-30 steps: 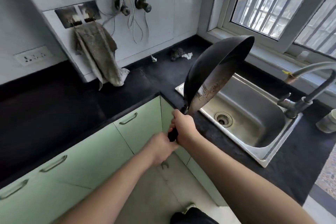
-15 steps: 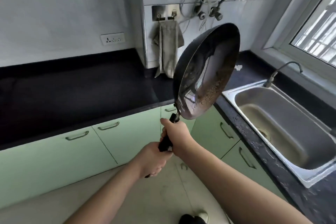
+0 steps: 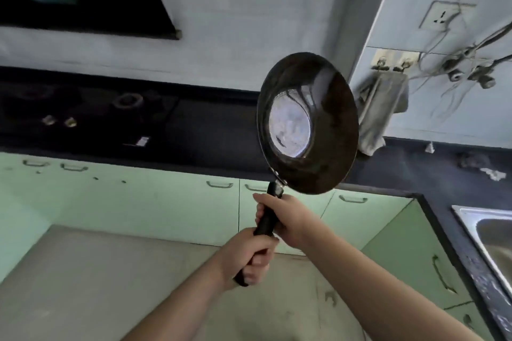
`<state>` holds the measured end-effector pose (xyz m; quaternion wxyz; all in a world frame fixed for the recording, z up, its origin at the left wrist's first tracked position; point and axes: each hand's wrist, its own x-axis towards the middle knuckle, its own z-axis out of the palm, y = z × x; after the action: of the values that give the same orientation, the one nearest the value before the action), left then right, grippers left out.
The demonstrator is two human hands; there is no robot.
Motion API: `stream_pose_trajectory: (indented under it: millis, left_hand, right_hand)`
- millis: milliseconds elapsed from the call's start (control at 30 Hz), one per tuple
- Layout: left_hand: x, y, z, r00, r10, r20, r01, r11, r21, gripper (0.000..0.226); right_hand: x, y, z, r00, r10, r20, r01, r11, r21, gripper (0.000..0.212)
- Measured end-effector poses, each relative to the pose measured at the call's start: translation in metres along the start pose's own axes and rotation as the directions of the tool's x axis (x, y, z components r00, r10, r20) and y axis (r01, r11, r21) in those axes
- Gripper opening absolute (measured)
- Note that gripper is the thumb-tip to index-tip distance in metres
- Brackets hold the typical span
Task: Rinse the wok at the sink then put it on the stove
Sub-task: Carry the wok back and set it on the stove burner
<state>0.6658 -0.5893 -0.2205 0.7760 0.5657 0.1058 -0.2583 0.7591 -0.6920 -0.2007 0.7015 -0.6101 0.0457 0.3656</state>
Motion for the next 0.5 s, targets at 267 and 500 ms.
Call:
stream_pose_trajectory:
  millis: [267, 500]
  left_hand:
    - [-0.025, 0.028, -0.018, 0.990, 0.142, 0.006, -0.125, 0.894, -0.431, 0.021]
    - [-0.011, 0.056, -0.034, 0.977, 0.196, -0.085, -0.211, 0.825, -0.523, 0.022]
  right_hand:
    - [0.025, -0.022, 0.029, 0.845, 0.096, 0.526, -0.121, 0.993, 0.013, 0.032]
    - [0.062, -0.051, 0.057, 0.728, 0.091, 0.680, -0.280, 0.944, 0.174, 0.020]
